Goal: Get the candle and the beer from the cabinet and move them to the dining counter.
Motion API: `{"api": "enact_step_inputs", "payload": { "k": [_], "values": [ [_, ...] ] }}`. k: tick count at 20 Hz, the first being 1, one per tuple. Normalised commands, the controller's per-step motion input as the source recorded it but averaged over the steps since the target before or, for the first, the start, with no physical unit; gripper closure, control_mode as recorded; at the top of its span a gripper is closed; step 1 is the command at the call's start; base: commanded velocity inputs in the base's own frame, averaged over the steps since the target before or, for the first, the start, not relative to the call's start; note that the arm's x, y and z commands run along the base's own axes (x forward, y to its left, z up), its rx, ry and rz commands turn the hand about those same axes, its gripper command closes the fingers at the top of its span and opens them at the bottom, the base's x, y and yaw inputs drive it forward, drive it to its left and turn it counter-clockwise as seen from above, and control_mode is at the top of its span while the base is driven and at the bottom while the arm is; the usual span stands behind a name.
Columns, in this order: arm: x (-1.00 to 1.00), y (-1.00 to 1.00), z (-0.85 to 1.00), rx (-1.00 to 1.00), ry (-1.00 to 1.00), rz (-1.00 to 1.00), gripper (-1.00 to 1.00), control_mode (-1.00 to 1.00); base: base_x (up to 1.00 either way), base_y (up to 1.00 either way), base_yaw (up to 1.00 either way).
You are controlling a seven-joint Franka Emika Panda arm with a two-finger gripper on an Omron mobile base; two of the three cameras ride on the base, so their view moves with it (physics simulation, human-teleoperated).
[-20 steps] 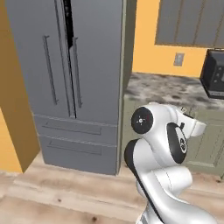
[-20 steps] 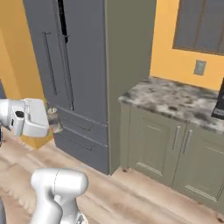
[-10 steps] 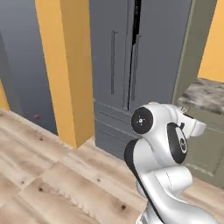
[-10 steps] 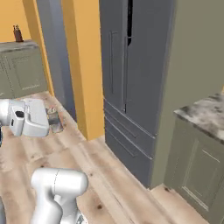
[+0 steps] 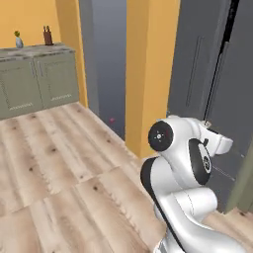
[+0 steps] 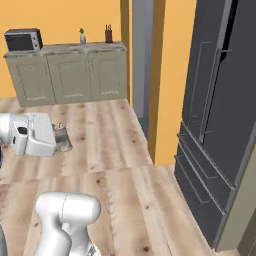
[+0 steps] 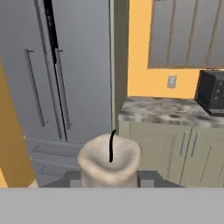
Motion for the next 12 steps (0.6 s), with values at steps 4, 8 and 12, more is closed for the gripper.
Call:
{"api": "enact_step_inputs", "payload": {
  "k": [4,8,12],
  "values": [
    [0.0,0.0,0.0,0.0,0.0,0.0,1.0,1.0,0.0,0.0,0.61],
    [0.0,0.0,0.0,0.0,0.0,0.0,1.0,1.0,0.02,0.0,0.62],
    [0.0,0.0,0.0,0.0,0.0,0.0,1.0,1.0,0.06,0.0,0.62]
  ]
}}
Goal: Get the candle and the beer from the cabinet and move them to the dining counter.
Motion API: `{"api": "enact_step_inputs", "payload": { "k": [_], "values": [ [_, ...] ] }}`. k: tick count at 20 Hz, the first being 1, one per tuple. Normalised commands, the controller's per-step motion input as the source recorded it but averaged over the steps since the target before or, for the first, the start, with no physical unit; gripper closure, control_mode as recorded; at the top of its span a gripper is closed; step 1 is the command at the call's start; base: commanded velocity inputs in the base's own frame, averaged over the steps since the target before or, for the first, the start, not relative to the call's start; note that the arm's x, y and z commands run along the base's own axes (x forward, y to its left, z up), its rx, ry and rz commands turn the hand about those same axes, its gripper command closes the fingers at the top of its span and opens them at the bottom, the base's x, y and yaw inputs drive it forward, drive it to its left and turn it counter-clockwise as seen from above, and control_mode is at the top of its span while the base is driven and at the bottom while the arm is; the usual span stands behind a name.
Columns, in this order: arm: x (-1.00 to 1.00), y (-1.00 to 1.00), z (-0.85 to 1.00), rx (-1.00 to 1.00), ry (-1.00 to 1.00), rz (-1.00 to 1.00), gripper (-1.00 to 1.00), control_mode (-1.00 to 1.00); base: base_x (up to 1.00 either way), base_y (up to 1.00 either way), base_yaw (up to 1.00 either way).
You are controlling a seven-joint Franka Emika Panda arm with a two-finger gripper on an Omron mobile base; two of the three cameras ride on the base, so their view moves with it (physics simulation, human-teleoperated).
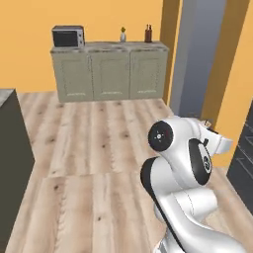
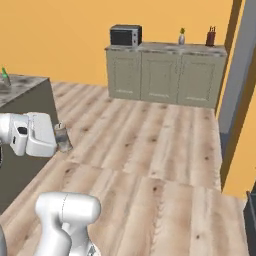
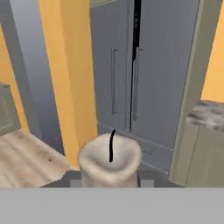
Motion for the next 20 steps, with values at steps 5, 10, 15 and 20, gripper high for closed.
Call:
{"api": "enact_step_inputs", "payload": {
  "k": [5,10,15,20],
  "values": [
    [0.0,0.0,0.0,0.0,0.0,0.0,1.0,1.0,0.28,0.0,0.59],
    [0.0,0.0,0.0,0.0,0.0,0.0,1.0,1.0,0.63,-0.14,0.55],
    [0.0,0.0,0.0,0.0,0.0,0.0,1.0,1.0,0.76,-0.22,0.5],
    [0.0,0.0,0.0,0.0,0.0,0.0,1.0,1.0,0.77,-0.31,0.46]
  ]
}}
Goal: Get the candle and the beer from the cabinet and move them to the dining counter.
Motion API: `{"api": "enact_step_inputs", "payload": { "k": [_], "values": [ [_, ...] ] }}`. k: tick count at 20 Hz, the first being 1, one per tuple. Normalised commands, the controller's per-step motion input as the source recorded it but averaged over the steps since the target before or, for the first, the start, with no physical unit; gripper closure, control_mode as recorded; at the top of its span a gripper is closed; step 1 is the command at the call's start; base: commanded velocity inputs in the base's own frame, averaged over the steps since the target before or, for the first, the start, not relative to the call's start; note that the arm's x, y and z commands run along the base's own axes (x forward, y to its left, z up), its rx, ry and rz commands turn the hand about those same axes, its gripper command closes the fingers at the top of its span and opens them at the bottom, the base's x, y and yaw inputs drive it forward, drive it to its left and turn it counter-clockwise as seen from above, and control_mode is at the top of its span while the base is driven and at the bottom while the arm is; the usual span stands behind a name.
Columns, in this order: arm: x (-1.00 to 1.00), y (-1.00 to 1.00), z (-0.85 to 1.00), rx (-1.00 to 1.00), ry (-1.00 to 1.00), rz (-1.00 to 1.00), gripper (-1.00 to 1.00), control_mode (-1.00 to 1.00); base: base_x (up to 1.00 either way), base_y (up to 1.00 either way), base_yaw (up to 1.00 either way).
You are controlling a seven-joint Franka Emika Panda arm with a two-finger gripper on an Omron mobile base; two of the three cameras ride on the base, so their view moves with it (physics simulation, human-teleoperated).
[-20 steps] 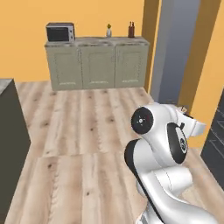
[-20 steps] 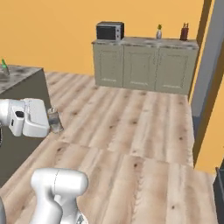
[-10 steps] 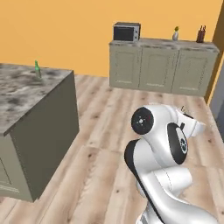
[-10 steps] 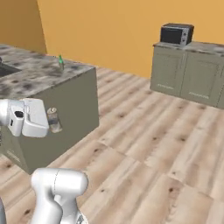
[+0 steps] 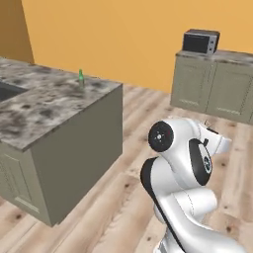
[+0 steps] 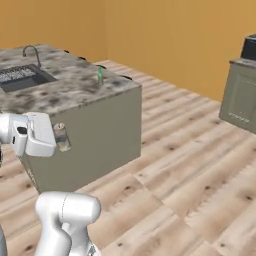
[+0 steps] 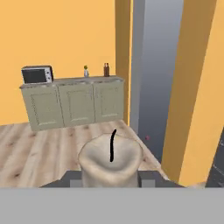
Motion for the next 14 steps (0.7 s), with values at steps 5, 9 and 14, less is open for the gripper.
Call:
{"api": "enact_step_inputs", "payload": {
  "k": [5,9,14],
  "values": [
    [0.0,0.0,0.0,0.0,0.0,0.0,1.0,1.0,0.77,-0.37,0.44],
    [0.0,0.0,0.0,0.0,0.0,0.0,1.0,1.0,0.76,-0.44,0.41],
    [0.0,0.0,0.0,0.0,0.0,0.0,1.0,1.0,0.75,-0.46,0.4]
  ]
}}
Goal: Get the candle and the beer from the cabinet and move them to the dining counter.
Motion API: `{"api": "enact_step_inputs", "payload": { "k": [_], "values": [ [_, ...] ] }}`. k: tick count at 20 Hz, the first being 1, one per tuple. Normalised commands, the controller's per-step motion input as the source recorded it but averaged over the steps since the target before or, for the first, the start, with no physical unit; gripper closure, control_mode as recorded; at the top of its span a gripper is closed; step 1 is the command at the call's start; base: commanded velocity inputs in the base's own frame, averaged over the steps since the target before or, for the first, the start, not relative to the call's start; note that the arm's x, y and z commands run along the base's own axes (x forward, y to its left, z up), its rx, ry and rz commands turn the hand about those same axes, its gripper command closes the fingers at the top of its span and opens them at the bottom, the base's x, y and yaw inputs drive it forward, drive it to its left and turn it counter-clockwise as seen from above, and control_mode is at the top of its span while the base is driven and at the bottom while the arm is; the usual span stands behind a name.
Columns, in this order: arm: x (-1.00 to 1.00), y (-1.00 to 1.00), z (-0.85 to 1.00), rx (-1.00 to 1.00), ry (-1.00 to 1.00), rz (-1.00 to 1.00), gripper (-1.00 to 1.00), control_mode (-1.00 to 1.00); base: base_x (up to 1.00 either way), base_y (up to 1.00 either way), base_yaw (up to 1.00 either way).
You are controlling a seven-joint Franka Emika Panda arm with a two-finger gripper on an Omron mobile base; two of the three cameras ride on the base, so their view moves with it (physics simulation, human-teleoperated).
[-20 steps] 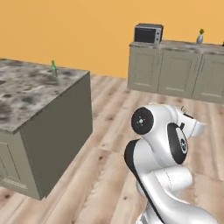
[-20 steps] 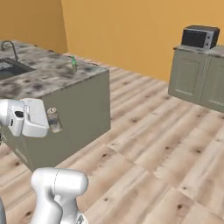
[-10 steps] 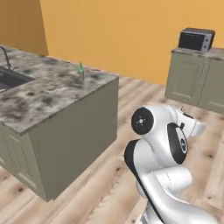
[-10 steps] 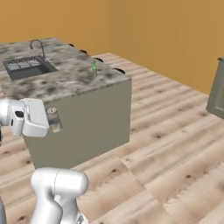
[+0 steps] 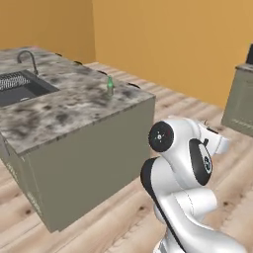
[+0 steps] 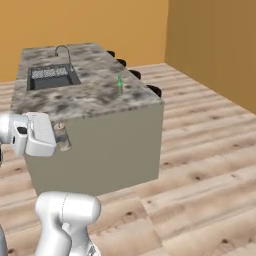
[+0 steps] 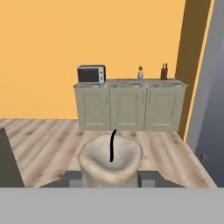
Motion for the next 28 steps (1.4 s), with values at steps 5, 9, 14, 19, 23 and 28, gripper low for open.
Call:
{"api": "enact_step_inputs", "payload": {
  "k": [5,9,14,19,23,28],
  "values": [
    [0.0,0.0,0.0,0.0,0.0,0.0,1.0,1.0,0.72,-0.51,0.39],
    [0.0,0.0,0.0,0.0,0.0,0.0,1.0,1.0,0.7,-0.54,0.38],
    [0.0,0.0,0.0,0.0,0.0,0.0,1.0,1.0,0.68,-0.55,0.37],
    [0.0,0.0,0.0,0.0,0.0,0.0,1.0,1.0,0.58,-0.63,0.35],
    [0.0,0.0,0.0,0.0,0.0,0.0,1.0,1.0,0.5,-0.7,0.34],
    [0.0,0.0,0.0,0.0,0.0,0.0,1.0,1.0,0.48,-0.7,0.34]
  ]
}}
